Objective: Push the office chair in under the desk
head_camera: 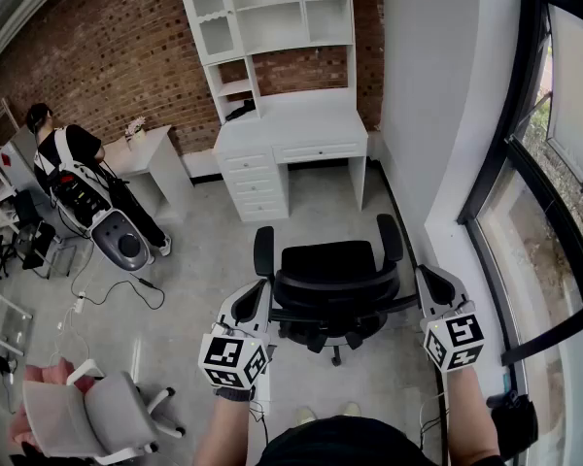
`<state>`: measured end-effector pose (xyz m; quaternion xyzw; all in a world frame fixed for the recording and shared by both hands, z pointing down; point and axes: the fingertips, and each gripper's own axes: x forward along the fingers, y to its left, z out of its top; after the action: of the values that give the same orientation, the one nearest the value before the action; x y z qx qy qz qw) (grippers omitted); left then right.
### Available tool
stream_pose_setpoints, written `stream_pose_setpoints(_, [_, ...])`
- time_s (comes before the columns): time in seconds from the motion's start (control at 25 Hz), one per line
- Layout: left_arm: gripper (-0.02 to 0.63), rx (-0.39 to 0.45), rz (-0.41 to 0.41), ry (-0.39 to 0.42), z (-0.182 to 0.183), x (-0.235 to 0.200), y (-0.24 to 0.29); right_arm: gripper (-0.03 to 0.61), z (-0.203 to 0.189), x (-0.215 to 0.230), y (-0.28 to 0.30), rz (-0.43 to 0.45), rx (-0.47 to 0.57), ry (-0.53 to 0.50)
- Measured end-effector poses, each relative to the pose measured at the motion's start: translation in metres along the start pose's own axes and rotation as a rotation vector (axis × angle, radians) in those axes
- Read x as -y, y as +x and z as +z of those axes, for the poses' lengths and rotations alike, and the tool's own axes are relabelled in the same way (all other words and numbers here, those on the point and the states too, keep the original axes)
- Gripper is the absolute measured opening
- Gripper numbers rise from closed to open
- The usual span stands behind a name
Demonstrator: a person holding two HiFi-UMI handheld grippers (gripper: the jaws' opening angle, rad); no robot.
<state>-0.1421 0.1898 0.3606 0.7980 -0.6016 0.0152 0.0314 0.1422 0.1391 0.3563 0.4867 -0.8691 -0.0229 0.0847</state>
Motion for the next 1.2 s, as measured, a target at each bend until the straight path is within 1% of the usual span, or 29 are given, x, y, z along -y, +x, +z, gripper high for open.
stream_pose_setpoints(0.44, [0.006, 0.004, -0.02, -0.011, 0.002, 0.006, 0.0, 0.003, 0.0, -0.002, -0.004, 0.006, -0.003, -0.006])
stream_pose_setpoints(0.76, [0.008, 0.025, -0.087, 0.006, -0.008, 0.007, -0.002, 0.003, -0.002, 0.004, -0.006, 0.023, 0.033, 0.013])
stream_pose_setpoints(0.96, [0.008, -0.013, -0.098, 0.035, -0.026, 0.013, -0.001, 0.005, -0.013, 0.003, -0.006, 0.045, 0.016, -0.004])
stream_pose_setpoints(1.04, [0.008, -0.033, -0.105, 0.064, -0.035, 0.019, 0.001, 0.005, -0.02, 0.006, -0.006, 0.062, 0.001, -0.021])
stream_pose_setpoints(1.12, [0.008, -0.053, -0.133, 0.105, -0.043, 0.026, 0.001, 0.005, -0.03, 0.011, -0.008, 0.081, -0.023, -0.044])
stream_pose_setpoints(1.2, [0.008, -0.071, -0.163, 0.129, -0.053, 0.031, 0.001, 0.005, -0.04, 0.016, -0.01, 0.098, -0.049, -0.06])
